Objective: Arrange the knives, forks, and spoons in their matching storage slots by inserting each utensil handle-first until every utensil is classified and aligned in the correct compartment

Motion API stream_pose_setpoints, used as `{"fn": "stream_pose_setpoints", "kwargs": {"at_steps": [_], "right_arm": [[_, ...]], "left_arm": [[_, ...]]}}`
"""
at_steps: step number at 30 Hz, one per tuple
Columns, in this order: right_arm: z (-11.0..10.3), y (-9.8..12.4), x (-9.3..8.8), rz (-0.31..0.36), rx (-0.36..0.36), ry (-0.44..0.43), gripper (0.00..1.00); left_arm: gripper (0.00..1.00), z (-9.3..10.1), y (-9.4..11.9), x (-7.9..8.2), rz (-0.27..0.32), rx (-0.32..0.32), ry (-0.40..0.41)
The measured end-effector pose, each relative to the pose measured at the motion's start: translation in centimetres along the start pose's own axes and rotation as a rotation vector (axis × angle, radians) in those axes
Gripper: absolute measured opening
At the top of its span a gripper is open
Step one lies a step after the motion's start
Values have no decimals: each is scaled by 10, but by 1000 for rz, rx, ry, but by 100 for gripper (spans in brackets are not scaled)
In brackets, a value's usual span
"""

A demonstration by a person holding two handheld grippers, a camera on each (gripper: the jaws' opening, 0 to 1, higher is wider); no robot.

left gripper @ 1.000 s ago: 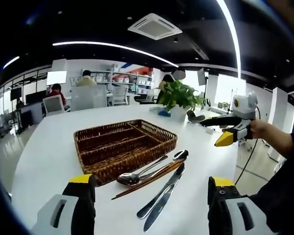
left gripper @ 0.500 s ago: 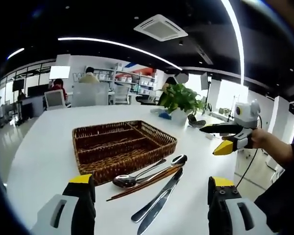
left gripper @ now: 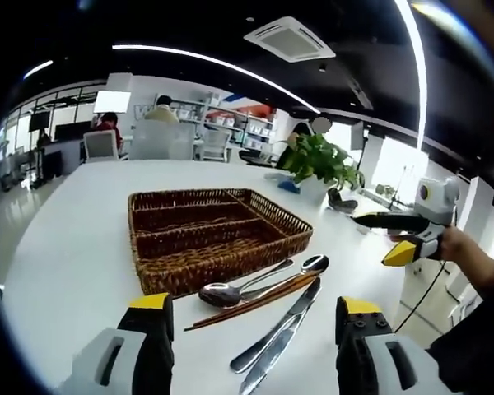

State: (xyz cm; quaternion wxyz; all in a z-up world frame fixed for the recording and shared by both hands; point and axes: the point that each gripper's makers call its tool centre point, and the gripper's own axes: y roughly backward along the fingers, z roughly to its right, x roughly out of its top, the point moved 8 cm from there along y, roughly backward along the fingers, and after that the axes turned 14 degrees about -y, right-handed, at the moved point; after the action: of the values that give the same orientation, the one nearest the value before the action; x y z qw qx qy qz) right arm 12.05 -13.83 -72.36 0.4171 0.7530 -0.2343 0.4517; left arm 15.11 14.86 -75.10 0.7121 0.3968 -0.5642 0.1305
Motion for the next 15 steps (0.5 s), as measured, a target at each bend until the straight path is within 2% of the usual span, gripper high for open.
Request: {"fn": "stream_pose_setpoints", "kwargs": {"at_steps": [5, 12, 15], "right_arm": [[0, 0, -3, -2, -2, -11, 88], [-3, -2, -9, -11, 8, -19, 85], [-5, -3, -12, -19, 11, -23, 84]], "left_arm": [[71, -7, -10, -4, -23, 2, 33], [56, -19, -24, -9, -33, 10, 129], [53, -24, -31, -12, -43, -5, 175]]}}
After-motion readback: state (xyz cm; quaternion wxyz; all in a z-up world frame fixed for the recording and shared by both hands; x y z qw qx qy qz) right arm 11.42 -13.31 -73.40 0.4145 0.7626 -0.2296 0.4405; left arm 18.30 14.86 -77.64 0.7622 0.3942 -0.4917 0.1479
